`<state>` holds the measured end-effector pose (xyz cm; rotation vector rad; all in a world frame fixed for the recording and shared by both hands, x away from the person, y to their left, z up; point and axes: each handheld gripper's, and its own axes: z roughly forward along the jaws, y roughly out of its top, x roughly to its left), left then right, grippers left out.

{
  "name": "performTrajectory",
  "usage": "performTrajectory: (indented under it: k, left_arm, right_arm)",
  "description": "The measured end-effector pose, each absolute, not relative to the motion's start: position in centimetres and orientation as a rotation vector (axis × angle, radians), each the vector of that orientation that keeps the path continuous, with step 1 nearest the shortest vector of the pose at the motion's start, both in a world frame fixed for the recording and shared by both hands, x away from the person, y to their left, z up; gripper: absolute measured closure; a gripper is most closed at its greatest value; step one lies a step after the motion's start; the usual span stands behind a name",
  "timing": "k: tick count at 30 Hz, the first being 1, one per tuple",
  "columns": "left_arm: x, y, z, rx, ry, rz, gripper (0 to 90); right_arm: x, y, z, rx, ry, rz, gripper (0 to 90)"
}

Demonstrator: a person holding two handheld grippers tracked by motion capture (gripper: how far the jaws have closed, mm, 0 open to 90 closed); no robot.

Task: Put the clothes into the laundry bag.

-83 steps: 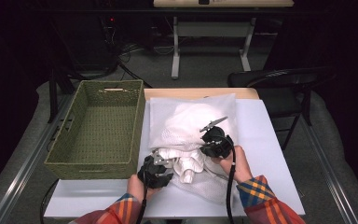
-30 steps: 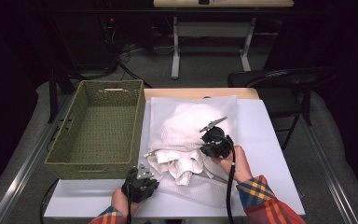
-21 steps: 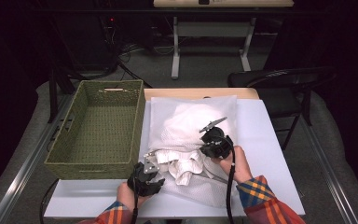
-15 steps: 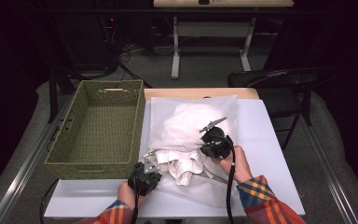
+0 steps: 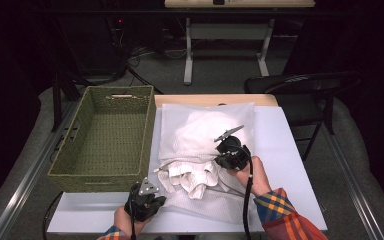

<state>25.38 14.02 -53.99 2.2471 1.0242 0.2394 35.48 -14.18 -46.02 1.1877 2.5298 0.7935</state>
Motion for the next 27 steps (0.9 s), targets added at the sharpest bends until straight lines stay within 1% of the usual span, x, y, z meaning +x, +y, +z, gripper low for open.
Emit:
performTrajectory:
  k: [1,3,5,6,8,11,14,16,17,19,21,23,24,27]
  left_arm:
    - [25.4,13.8,-53.9,2.265,1.011,0.250,86.5]
    - [25.5,13.6,-53.7,2.280,0.999,0.266,71.1]
    - [25.5,13.3,-53.4,2.276,0.997,0.277,59.5]
    - [25.7,13.3,-53.2,2.265,1.009,0.268,55.8]
    - [26.0,13.2,-53.1,2.245,1.031,0.252,50.4]
    - [26.4,12.6,-53.3,2.242,1.051,0.227,45.2]
    - [26.9,11.7,-53.8,2.268,1.051,0.250,43.5]
    - [27.4,11.4,-54.1,2.272,1.070,0.275,44.5]
    - [27.5,11.3,-54.2,2.268,1.090,0.303,46.4]
    - [27.6,11.2,-54.3,2.251,1.111,0.341,60.7]
    - [27.5,11.5,-54.4,2.243,1.102,0.321,76.1]
    - [27.3,11.9,-54.4,2.237,1.093,0.308,84.4]
    - [27.1,12.3,-54.4,2.226,1.108,0.290,87.7]
    - [26.8,13.4,-54.6,2.198,1.147,0.217,88.9]
  right_arm:
    - [35.5,-14.2,-46.0,1.186,2.531,0.794,88.6]
    - [35.5,-14.1,-46.0,1.179,2.531,0.794,88.6]
    - [35.4,-14.0,-46.0,1.183,2.528,0.794,88.6]
    - [35.4,-14.0,-46.0,1.178,2.530,0.794,88.6]
    - [35.4,-13.9,-46.0,1.182,2.530,0.792,88.5]
    - [35.5,-13.9,-46.0,1.178,2.532,0.789,88.6]
    - [35.5,-13.8,-46.1,1.174,2.534,0.790,88.5]
    - [35.5,-13.8,-46.1,1.178,2.534,0.791,88.5]
    - [35.5,-13.8,-46.1,1.178,2.534,0.791,88.5]
    - [35.4,-13.8,-46.0,1.172,2.536,0.789,88.5]
    - [35.4,-13.9,-46.0,1.168,2.535,0.797,88.5]
    - [35.4,-13.9,-46.0,1.169,2.533,0.804,88.5]
    - [35.4,-14.0,-45.9,1.164,2.535,0.799,88.5]
    - [35.4,-14.0,-45.9,1.162,2.532,0.799,88.5]
